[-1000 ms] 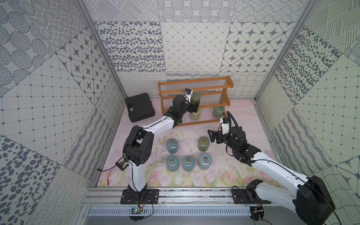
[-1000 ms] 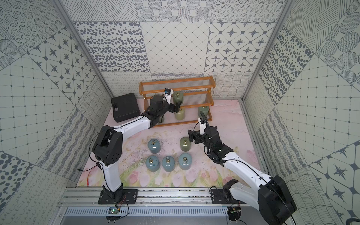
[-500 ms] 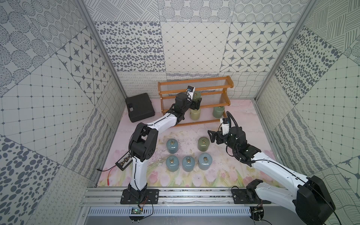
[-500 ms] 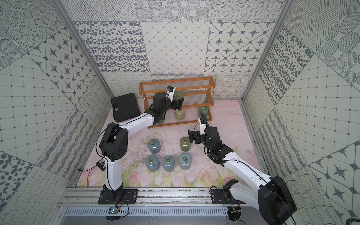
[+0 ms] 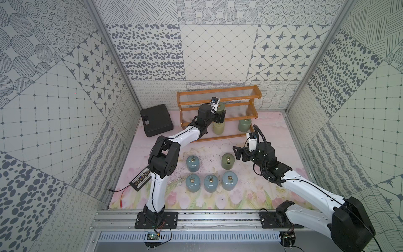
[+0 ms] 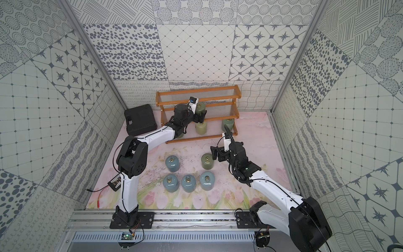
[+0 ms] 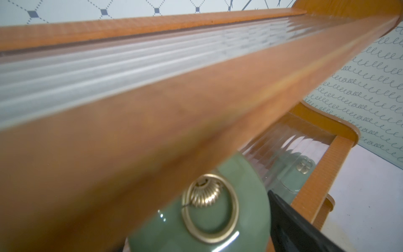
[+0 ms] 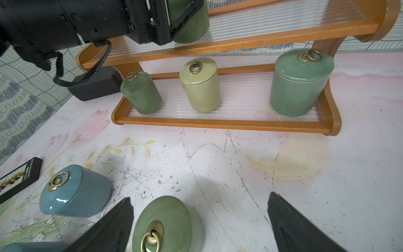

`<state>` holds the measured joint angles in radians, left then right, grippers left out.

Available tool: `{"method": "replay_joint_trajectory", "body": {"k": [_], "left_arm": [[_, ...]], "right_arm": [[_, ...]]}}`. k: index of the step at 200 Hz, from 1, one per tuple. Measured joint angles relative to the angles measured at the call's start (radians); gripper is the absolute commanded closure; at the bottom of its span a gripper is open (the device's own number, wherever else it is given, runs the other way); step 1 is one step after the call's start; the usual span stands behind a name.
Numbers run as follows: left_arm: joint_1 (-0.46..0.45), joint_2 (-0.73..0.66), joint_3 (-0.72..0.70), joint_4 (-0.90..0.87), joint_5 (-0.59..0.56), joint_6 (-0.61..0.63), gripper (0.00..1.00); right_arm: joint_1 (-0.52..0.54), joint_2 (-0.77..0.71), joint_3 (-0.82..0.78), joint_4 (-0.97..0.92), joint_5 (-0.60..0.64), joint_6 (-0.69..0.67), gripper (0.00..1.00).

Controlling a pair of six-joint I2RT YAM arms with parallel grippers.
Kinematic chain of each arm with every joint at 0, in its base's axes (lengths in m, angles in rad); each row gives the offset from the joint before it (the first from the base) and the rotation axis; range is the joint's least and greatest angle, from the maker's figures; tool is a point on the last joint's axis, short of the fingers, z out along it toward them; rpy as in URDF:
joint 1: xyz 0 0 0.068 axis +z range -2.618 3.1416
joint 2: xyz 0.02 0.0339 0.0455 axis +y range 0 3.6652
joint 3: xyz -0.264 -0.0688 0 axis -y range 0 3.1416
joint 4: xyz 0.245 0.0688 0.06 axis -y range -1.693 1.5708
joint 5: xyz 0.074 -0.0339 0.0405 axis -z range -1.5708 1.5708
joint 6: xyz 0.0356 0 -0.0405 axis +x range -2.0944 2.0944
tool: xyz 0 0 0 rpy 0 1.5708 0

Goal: Remove the tea canisters from the shelf
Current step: Pick up the tea canister from the shelf.

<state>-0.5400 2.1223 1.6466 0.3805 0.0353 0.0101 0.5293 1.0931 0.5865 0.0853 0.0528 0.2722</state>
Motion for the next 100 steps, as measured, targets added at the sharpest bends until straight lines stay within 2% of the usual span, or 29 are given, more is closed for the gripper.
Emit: {"method": "replay_joint_trajectory", "body": {"k": [100], "left_arm": [[0.016,0.086,0.132,0.021,0.017,0.011,0.00]], "right_arm": [[-0.005,0.040,0.002,-0.003,-0.002,0.006,0.00]]}}
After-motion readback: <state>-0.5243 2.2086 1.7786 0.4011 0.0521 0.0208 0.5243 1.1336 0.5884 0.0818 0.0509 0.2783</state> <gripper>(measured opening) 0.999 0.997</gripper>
